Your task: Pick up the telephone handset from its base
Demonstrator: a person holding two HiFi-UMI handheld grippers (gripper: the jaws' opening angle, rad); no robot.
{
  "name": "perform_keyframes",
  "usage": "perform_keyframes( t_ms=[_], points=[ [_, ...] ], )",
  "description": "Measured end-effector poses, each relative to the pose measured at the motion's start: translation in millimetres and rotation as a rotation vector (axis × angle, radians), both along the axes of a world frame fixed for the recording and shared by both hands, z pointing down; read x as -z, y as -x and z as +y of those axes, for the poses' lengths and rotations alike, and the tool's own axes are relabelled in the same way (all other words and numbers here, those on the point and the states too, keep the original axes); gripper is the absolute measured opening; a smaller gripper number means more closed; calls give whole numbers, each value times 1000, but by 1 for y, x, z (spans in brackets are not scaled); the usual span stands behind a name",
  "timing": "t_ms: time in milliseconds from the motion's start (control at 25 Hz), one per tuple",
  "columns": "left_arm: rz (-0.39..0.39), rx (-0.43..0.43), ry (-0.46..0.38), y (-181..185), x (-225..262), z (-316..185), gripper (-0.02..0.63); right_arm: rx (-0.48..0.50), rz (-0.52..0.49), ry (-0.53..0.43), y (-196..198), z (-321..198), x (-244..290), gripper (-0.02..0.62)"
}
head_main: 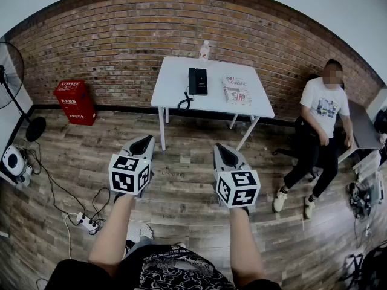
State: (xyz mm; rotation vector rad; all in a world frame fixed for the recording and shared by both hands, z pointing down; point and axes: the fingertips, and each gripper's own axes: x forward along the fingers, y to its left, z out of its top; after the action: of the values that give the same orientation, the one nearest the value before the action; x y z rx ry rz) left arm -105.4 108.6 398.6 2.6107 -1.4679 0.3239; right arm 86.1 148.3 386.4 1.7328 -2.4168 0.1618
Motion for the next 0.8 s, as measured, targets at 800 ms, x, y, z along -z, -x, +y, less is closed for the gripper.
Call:
perform_keyframes(
  t_ms=[800],
  points=[
    [44,8,48,6,-23,-66,12,-3,-2,38,-3,-51,-19,0]
  ],
)
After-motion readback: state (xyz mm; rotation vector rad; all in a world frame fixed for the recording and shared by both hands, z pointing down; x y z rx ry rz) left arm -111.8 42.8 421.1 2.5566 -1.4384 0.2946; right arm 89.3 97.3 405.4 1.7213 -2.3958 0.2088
